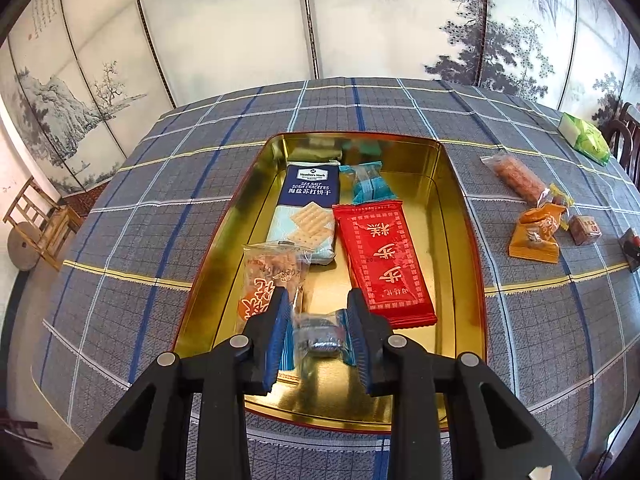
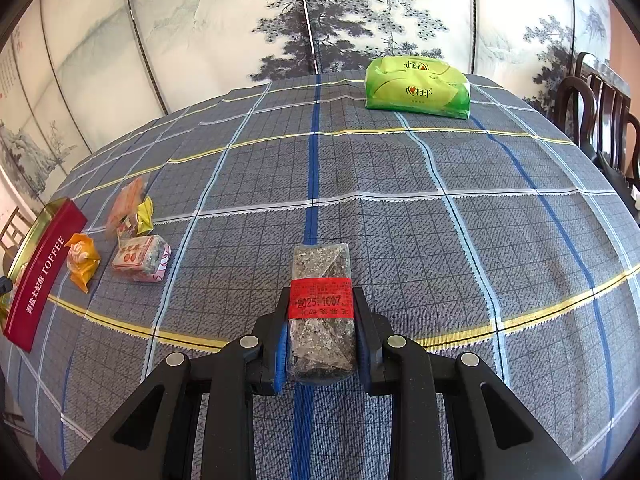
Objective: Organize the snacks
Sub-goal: 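Carry the blue-twist candy into the gold tin and open the left gripper, then carry the dark sesame bar over the gold tin with the right gripper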
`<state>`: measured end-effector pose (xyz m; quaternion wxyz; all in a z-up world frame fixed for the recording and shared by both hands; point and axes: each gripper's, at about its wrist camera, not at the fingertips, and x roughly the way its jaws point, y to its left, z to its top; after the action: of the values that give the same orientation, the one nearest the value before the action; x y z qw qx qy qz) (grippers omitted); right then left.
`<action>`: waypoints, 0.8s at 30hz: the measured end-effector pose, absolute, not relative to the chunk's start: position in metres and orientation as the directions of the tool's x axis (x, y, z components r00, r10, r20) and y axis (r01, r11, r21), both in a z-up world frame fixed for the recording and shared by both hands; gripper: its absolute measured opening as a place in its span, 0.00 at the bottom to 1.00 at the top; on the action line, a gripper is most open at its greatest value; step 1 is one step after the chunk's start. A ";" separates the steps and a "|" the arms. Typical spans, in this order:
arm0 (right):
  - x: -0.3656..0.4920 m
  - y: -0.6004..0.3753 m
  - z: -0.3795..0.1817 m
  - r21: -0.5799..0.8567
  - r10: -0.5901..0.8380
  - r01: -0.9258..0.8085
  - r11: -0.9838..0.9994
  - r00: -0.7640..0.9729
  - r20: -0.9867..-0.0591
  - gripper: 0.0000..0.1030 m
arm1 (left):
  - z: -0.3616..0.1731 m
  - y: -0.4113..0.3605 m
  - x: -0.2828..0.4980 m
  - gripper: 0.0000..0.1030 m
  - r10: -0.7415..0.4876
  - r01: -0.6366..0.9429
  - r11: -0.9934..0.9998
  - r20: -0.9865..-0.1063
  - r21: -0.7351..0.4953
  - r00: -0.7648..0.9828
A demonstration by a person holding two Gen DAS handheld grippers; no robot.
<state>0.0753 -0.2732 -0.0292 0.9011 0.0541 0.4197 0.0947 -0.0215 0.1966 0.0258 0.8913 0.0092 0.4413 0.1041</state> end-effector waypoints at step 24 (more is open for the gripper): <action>0.054 -0.248 -0.027 0.168 0.212 -0.130 0.977 0.630 -0.747 0.27 | 0.053 0.231 -0.053 0.53 0.312 -0.307 0.944 -0.628 0.121 0.713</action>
<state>0.0536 -0.2482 -0.0272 0.9014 0.0492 0.4195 0.0948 -0.0532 0.2306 0.0533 0.9255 0.0040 0.3400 0.1671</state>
